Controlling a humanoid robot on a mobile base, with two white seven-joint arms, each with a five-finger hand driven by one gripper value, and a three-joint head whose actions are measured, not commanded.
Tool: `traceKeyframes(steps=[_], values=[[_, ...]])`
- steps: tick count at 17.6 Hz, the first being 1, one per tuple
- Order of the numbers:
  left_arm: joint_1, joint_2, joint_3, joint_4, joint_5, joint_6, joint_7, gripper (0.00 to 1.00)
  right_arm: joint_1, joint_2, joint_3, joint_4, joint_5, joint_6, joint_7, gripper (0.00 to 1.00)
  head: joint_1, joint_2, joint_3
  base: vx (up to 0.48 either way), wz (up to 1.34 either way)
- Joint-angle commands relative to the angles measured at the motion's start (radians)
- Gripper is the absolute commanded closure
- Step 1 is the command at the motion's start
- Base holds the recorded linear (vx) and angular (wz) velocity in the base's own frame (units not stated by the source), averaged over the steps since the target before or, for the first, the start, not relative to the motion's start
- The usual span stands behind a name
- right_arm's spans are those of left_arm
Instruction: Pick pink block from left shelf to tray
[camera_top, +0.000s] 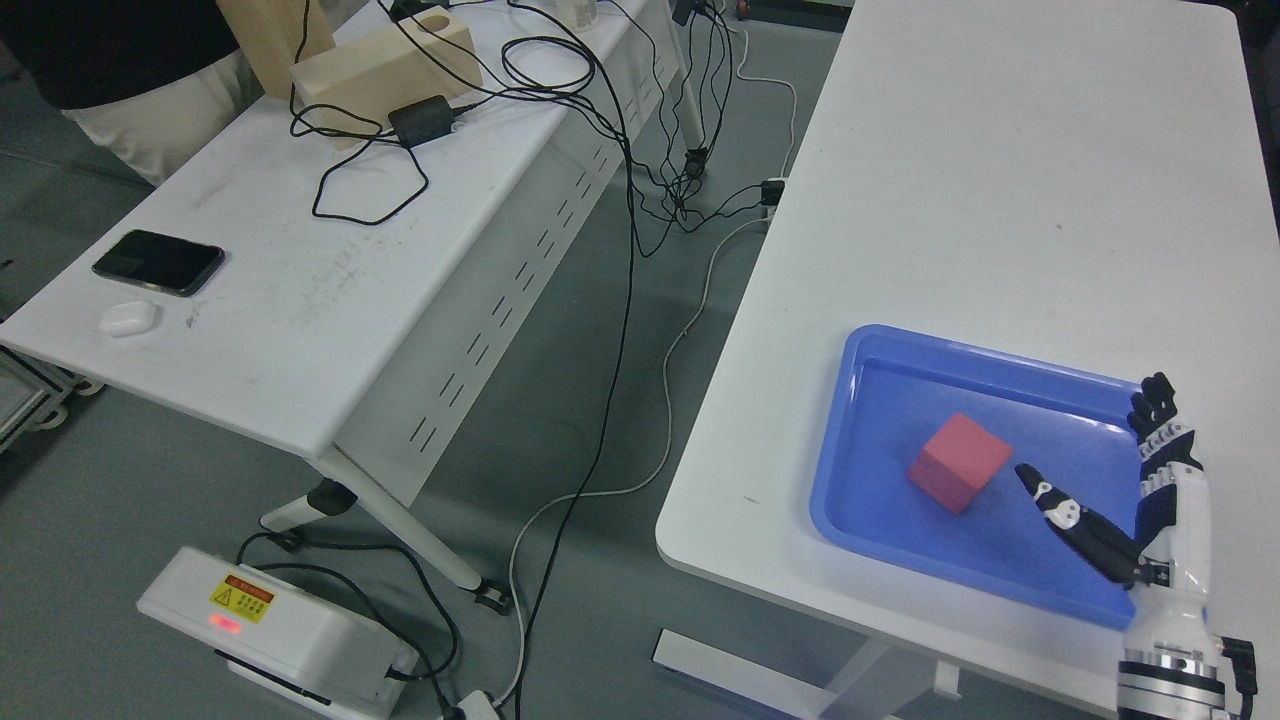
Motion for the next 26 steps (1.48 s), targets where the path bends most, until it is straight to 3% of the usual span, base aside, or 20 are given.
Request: traceKeyframes(steps=[1,8,26], values=[[0.0,0.017,0.0,-0.017,0.008,0.001,0.0,0.0,0.002,-0.017,-0.027,0.0,-0.014,0.004,0.001,0.0,0.0,0.0,0.0,-0.059,0.0],[0.0,0.017,0.0,-0.017,0.008,0.001,0.0,0.0,0.002,-0.017,-0.03,0.001,-0.014,0.152,0.004,0.0,0.0,0.0,0.0,-0.124,0.02],[0.0,0.017,0.0,-0.017,0.008,0.001,0.0,0.0,0.016,-0.017,-0.054,0.001,-0.077,0.191,0.005,0.0,0.0,0.0,0.0,-0.16,-0.26]])
